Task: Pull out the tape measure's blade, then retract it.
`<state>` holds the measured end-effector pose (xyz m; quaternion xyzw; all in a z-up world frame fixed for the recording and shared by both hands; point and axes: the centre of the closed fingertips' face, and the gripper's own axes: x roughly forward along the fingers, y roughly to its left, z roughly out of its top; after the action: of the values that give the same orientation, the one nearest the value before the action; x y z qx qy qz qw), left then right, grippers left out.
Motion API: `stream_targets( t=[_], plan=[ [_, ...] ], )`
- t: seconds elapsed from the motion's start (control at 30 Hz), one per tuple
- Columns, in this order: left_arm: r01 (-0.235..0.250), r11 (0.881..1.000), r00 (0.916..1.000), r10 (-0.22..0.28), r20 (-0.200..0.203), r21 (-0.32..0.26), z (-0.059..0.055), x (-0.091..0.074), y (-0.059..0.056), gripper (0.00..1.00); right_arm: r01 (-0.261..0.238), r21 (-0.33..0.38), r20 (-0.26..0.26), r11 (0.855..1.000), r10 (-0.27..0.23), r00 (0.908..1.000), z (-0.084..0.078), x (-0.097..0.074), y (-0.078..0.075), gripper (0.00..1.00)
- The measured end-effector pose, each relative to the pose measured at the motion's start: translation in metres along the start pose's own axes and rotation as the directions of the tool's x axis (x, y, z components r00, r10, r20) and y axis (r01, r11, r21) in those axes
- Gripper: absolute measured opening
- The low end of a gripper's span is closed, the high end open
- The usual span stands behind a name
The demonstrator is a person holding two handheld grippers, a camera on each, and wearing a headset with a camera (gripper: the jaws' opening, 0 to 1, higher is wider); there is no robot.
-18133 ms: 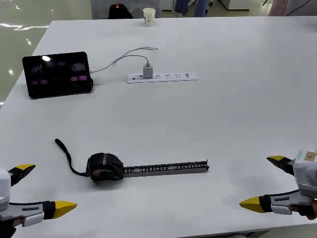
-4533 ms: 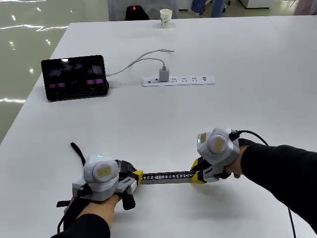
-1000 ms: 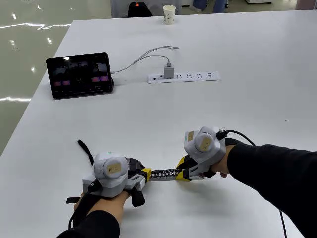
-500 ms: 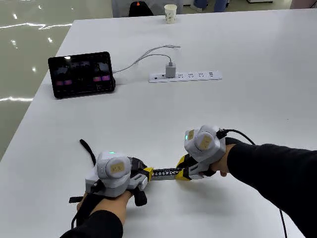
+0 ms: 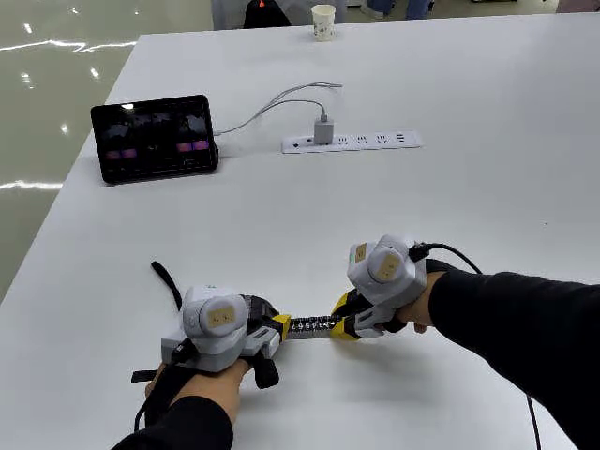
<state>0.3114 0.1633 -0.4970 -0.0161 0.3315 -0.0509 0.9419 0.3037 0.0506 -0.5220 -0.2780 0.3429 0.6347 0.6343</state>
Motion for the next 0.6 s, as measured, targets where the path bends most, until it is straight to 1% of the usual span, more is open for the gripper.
stream_targets(
  t=[0.23, 0.47, 0.6],
  plan=[
    [0.004, 1.0, 1.0, -0.004, 0.003, 0.001, 0.0004, 0.0004, -0.0001, 0.63, -0.002, 0.012, 0.006, 1.0, 0.002, 1.0, 0.0015, 0.0017, 0.0003, 0.11],
    [0.008, 1.0, 0.9999, -0.008, -0.008, 0.02, -0.0007, 0.0003, -0.001, 0.63, -0.006, 0.01, 0.006, 1.0, 0.006, 1.0, 0.0051, 0.0055, 0.0029, 0.11],
    [0.011, 1.0, 0.9999, -0.011, -0.002, 0.012, -0.0003, 0.0004, -0.0005, 0.63, -0.006, 0.007, 0.003, 1.0, 0.006, 1.0, 0.0068, 0.0069, 0.0039, 0.11]
  ],
)
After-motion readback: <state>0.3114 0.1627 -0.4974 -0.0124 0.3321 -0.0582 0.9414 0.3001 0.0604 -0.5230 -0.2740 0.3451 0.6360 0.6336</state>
